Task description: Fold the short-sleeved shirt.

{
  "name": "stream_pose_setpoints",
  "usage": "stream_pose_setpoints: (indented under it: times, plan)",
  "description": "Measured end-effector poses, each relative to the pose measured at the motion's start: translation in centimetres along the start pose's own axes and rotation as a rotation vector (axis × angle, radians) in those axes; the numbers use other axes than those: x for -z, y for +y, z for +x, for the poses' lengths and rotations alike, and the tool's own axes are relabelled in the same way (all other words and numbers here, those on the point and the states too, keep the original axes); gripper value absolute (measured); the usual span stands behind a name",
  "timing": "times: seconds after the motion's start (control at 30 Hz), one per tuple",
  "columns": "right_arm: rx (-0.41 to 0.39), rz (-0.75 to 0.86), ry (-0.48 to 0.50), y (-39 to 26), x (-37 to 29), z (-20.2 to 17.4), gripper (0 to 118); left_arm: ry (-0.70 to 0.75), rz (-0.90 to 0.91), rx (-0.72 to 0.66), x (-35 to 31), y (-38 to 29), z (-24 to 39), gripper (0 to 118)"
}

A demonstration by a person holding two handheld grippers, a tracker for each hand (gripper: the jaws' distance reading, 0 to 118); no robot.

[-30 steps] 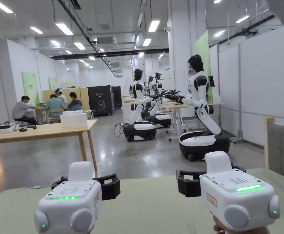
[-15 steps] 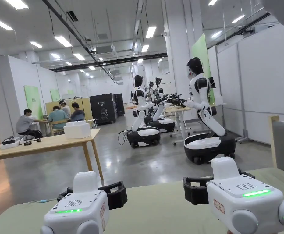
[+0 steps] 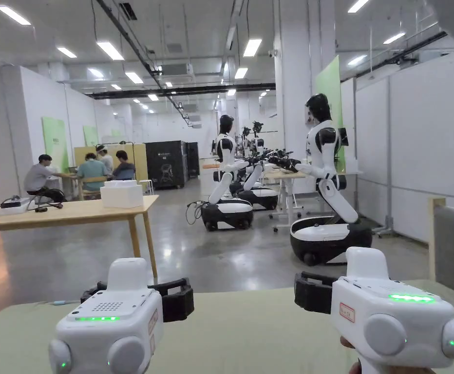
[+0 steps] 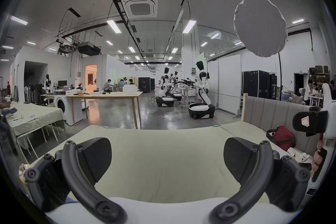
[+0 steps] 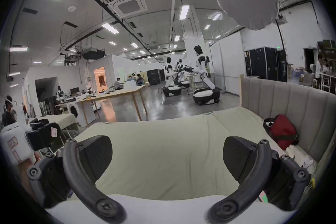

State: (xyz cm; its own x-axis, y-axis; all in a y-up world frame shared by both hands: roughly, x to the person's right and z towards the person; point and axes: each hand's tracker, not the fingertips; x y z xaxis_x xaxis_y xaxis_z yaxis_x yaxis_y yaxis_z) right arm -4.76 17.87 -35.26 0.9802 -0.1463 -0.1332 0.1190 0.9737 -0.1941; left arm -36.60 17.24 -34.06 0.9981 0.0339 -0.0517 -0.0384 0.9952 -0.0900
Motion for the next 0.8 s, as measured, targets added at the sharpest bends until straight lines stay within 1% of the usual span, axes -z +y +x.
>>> stream_pose_setpoints:
  times: [0.13, 0.17, 0.23, 0.3, 0.37, 0.43, 0.53, 0.67, 0.7, 0.73, 0.8]
  plan:
    - [0.006, -0.012, 0.043, -0.1, 0.2, 0.2, 118, 0.001, -0.004, 0.005, 0.0, -0.1, -0.1, 118]
    - [-0.005, -0.004, 0.041, -0.3, 0.0, 0.0, 118, 0.003, -0.002, 0.004, 0.0, -0.1, -0.1, 118]
    - [-0.051, 0.024, -0.001, -0.6, -0.1, -0.5, 118, 0.005, 0.002, -0.003, -0.6, 0.1, 0.0, 118]
    - [-0.08, 0.024, -0.013, -0.8, -0.3, -1.0, 118, 0.004, -0.001, -0.009, -0.6, 0.1, 0.0, 118]
    - [-0.087, -0.004, 0.003, -0.7, -0.5, -0.9, 118, 0.004, 0.0, -0.007, -0.8, 0.1, 0.0, 118]
    - [-0.091, -0.009, -0.042, -0.7, -0.3, -1.0, 118, 0.005, 0.001, -0.005, -0.8, 0.1, 0.0, 118]
    - [-0.142, 0.053, -0.026, -1.1, -0.7, -0.9, 118, -0.001, -0.007, -0.01, -0.8, 0.0, -0.1, 118]
    - [-0.222, 0.129, -0.051, -1.6, -1.5, -1.6, 118, 0.001, 0.002, 0.0, -1.5, 0.0, 0.4, 118]
    - [-0.221, 0.126, -0.043, -1.6, -1.7, -1.8, 118, 0.0, 0.0, 0.002, -1.5, 0.0, 0.4, 118]
    - [-0.22, 0.123, -0.035, -1.5, -1.7, -1.8, 118, 0.003, 0.025, 0.037, -1.5, 0.2, 0.4, 118]
    - [-0.216, 0.116, -0.025, -1.3, -1.7, -1.9, 118, 0.008, 0.022, 0.029, -2.0, 0.2, 0.7, 118]
